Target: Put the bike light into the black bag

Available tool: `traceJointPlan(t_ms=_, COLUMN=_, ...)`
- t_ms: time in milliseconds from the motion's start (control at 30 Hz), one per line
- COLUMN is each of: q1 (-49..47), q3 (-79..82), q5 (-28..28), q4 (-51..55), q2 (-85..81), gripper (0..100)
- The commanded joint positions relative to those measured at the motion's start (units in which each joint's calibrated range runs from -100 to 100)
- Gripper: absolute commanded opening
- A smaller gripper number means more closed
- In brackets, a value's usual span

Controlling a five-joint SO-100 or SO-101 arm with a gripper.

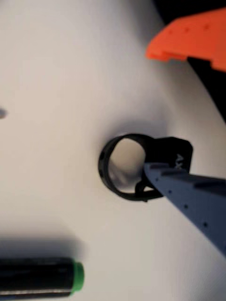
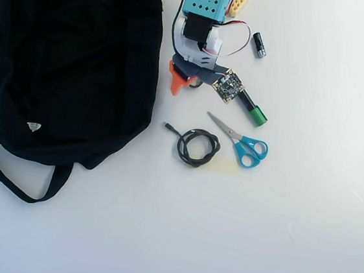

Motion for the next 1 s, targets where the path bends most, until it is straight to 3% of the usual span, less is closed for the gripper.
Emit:
traceJointPlan(t_ms=0, q1=-0.4, q3=-1.3, q5=-0.3, q4=-0.5, q2=0.9, gripper=29)
traceJointPlan(t_ms=967, q1=-0.6, q3=-0.6, q5=-1.0, q4=-3.3, q2=5.8, gripper=29)
